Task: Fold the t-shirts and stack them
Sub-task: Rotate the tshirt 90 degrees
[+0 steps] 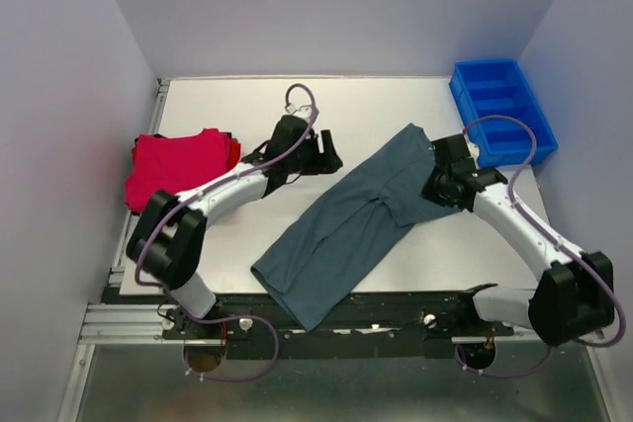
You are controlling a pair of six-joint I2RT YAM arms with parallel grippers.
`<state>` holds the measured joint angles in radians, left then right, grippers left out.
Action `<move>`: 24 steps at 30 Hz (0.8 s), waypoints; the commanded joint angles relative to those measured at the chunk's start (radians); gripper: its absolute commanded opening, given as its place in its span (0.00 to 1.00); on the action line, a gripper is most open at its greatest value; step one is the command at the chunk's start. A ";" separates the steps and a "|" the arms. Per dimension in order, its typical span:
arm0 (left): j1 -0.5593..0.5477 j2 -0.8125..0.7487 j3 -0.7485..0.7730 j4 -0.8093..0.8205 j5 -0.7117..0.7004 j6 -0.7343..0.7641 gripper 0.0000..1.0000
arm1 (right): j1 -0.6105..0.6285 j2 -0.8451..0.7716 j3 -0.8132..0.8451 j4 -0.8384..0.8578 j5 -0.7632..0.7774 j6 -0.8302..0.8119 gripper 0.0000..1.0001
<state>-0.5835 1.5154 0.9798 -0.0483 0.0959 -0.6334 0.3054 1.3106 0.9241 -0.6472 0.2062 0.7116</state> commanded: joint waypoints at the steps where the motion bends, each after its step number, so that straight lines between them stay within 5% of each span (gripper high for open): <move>1: 0.002 0.254 0.238 0.104 0.232 0.109 0.77 | -0.008 -0.167 -0.071 0.063 0.061 0.019 0.01; 12: -0.010 0.754 0.765 -0.056 0.415 0.072 0.68 | -0.012 -0.303 -0.099 0.032 0.042 -0.001 0.01; 20: -0.018 0.910 0.967 -0.212 0.409 0.093 0.63 | -0.019 -0.278 -0.111 0.035 0.044 -0.006 0.01; 24: -0.019 0.985 1.062 -0.274 0.401 0.104 0.48 | -0.022 -0.240 -0.105 0.052 0.013 -0.001 0.01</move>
<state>-0.5961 2.4294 1.9518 -0.2253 0.4732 -0.5529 0.2924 1.0378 0.8265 -0.6136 0.2234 0.7136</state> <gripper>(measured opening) 0.573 0.010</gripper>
